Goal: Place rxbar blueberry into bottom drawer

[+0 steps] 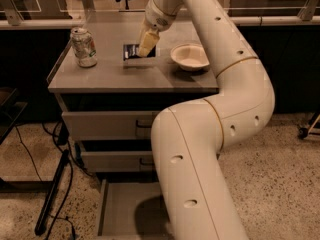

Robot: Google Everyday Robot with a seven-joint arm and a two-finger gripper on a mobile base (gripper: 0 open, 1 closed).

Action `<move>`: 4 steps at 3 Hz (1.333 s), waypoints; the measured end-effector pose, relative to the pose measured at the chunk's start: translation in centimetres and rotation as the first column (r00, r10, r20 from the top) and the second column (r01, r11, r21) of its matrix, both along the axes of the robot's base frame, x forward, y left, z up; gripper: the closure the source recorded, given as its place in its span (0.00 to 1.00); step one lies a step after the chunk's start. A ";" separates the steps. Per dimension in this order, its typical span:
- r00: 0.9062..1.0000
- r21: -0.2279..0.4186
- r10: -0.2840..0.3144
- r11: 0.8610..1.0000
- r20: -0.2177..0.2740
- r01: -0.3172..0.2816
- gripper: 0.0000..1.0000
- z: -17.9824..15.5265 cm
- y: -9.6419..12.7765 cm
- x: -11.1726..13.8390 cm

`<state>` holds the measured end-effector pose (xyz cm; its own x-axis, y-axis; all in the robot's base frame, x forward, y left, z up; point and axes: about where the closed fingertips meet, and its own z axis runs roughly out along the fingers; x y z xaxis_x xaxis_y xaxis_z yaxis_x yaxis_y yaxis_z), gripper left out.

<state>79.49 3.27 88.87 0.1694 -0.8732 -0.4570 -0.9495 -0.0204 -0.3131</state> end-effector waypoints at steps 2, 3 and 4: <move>0.991 0.035 -0.012 0.999 0.134 0.008 1.00 7.4 -0.1 -0.7; 0.993 0.013 -0.034 0.999 0.115 0.033 1.00 7.8 -0.4 -1.4; 0.995 0.032 -0.073 0.997 0.073 0.070 1.00 8.7 -0.6 -3.0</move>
Offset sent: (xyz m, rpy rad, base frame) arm -0.0073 -0.0045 0.0654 0.0332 -0.1117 -0.0143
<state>76.45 2.71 97.56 0.1413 -0.8706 -0.4712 -0.9224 0.0571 -0.3820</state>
